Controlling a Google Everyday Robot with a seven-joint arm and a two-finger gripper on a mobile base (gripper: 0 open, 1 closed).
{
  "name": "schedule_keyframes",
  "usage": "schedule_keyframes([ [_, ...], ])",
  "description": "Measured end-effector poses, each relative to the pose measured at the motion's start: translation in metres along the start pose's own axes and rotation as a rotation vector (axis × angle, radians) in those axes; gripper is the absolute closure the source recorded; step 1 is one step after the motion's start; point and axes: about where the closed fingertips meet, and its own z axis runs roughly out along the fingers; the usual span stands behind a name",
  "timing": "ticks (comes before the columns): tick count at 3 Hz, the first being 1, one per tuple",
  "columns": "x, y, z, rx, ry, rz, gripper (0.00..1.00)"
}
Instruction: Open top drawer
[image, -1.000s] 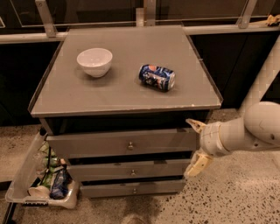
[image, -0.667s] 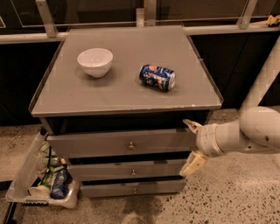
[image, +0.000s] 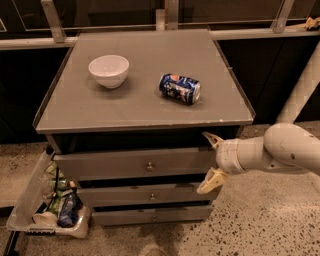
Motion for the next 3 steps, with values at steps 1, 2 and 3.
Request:
schedule_keyframes([
  [1,0.001,-0.008,0.015,0.005,-0.005,-0.024,0.00],
  [2,0.007,-0.016,0.030,-0.016,-0.009,-0.071,0.00],
  [3,0.013,-0.022,0.040,-0.038,0.000,-0.111,0.00],
])
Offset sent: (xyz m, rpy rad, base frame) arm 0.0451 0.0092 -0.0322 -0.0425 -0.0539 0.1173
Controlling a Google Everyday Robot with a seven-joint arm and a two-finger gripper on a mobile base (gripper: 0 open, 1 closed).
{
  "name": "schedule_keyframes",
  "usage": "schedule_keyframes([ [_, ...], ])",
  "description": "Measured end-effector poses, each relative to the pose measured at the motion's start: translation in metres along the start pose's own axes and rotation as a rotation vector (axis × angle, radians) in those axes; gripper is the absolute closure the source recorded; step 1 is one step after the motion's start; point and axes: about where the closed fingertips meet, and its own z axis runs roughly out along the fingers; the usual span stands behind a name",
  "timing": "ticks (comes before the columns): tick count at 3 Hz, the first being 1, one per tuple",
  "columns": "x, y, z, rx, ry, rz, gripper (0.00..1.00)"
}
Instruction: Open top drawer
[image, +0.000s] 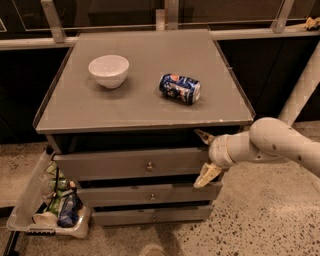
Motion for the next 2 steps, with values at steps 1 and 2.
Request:
schedule_keyframes([
  [1,0.0001,-0.0003,0.0003,0.000,0.000,-0.001,0.00],
  [2,0.0001,-0.0003,0.0003,0.000,0.000,-0.001,0.18],
])
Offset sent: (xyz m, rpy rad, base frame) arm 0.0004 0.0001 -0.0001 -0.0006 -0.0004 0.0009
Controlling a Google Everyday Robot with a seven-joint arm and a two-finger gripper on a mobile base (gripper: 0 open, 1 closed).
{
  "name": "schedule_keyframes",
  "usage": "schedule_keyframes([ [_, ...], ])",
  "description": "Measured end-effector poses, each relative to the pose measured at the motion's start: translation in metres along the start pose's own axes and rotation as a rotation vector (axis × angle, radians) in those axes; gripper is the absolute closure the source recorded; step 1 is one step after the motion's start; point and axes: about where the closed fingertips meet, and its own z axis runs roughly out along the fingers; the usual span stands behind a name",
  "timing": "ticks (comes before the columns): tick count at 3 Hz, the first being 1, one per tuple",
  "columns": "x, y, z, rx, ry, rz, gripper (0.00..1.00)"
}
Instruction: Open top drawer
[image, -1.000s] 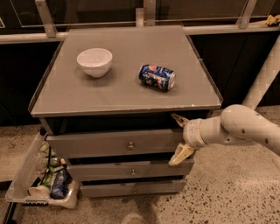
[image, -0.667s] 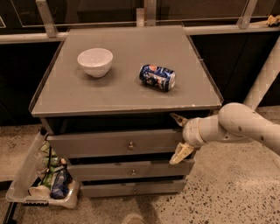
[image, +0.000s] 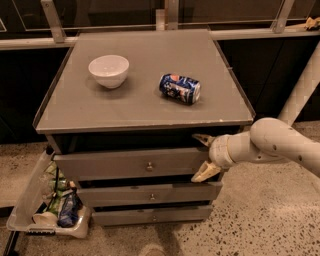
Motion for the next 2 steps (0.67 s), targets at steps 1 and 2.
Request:
schedule_keyframes([
  [1,0.0000,0.0000,0.0000,0.000,0.000,0.000,0.41],
  [2,0.0000,0.0000,0.0000,0.000,0.000,0.000,0.65],
])
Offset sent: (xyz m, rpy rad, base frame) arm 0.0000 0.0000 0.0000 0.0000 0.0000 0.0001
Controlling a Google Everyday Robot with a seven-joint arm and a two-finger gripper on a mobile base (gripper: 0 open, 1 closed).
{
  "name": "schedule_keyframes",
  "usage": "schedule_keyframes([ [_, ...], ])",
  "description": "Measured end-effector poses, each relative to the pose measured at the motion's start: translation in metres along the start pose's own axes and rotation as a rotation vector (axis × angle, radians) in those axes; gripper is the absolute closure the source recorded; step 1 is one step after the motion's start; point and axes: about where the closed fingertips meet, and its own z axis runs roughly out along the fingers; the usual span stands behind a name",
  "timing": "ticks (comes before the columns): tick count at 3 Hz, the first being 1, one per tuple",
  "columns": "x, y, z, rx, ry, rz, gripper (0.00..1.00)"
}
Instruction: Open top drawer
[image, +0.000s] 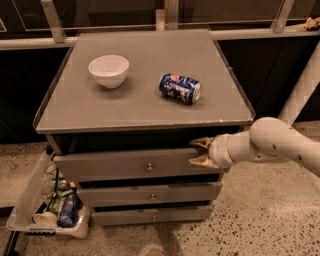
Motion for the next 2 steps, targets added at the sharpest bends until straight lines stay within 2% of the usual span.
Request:
schedule_keyframes([
  [1,0.000,0.013,-0.006,-0.022,0.005,0.010,0.88],
  [2,-0.002,0.028,-0.016,-0.038,0.015,0.025,1.00],
])
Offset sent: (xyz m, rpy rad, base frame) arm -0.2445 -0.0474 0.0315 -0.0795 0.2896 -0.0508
